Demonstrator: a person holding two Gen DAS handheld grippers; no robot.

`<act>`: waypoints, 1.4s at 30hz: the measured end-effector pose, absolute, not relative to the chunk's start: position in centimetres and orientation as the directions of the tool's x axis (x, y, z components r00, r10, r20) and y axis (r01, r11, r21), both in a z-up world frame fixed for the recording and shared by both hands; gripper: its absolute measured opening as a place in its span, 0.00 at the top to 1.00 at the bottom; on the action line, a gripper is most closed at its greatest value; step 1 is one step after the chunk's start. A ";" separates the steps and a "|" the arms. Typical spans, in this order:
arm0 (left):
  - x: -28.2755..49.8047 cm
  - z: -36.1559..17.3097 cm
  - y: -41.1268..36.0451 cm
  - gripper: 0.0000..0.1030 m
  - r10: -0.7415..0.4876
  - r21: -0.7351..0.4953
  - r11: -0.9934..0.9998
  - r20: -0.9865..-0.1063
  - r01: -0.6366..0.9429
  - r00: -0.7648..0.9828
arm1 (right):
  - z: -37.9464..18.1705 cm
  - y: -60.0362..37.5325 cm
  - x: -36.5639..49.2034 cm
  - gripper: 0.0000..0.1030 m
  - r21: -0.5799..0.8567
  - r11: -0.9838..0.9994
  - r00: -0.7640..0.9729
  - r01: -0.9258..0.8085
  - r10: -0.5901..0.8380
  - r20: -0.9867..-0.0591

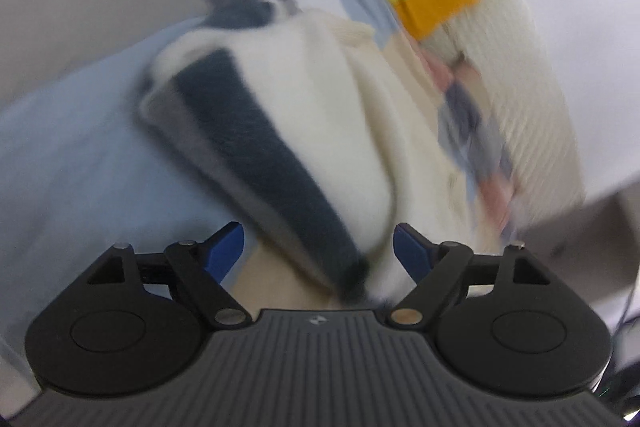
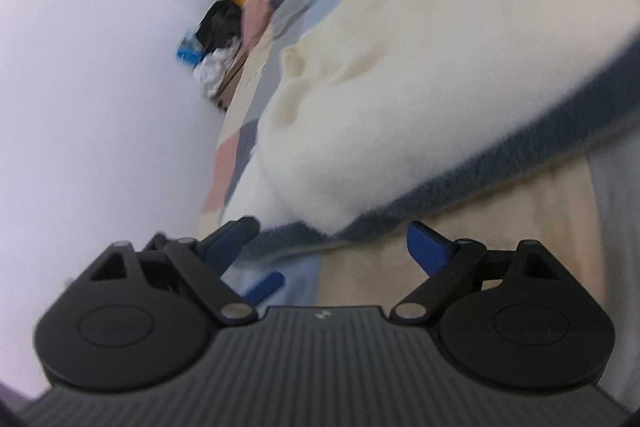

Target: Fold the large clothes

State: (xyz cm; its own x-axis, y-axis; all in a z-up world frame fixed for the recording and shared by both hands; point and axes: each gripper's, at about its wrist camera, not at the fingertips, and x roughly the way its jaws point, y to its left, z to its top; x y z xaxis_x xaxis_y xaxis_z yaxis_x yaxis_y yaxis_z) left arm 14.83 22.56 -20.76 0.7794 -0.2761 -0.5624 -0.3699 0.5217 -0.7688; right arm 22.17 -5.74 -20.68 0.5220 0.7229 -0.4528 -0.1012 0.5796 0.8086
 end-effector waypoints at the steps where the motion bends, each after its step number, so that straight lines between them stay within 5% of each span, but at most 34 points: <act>1: 14.8 -21.3 23.1 0.17 -0.281 -0.791 0.479 -0.549 -0.381 0.787 | -21.1 -6.1 22.4 0.12 0.824 0.563 0.537 -0.064 0.715 -0.447; 10: 15.9 -25.1 24.8 0.20 -0.306 -0.861 0.280 -0.499 -0.424 0.811 | -23.6 -10.3 23.5 0.10 0.893 0.398 0.691 0.212 0.585 -0.425; 18: 17.0 -25.0 25.2 0.57 -0.288 -0.853 0.311 -0.505 -0.419 0.814 | -23.7 -14.4 22.3 0.14 0.887 0.325 0.785 0.329 0.428 -0.448; 22: 17.0 -24.7 25.6 0.66 -0.279 -0.858 0.310 -0.494 -0.409 0.824 | -23.8 -15.8 21.9 0.17 0.881 0.314 0.802 0.354 0.382 -0.458; 26: 16.4 -25.3 26.7 0.71 -0.280 -0.872 0.230 -0.485 -0.432 0.829 | -24.0 -15.4 22.0 0.32 0.841 0.378 0.775 0.386 0.361 -0.518; 35: 14.7 -24.6 26.8 0.71 -0.249 -0.875 0.229 -0.477 -0.427 0.843 | -24.5 -17.4 22.2 0.34 0.840 0.316 0.788 0.440 0.312 -0.530; 39: 14.8 -25.4 27.2 0.45 -0.257 -0.866 0.178 -0.499 -0.468 0.827 | -24.5 -17.0 22.4 0.35 0.837 0.340 0.780 0.428 0.330 -0.532; 42: 15.2 -25.4 26.4 0.42 -0.232 -0.847 0.243 -0.523 -0.472 0.820 | -24.3 -16.9 22.7 0.35 0.830 0.369 0.765 0.417 0.350 -0.540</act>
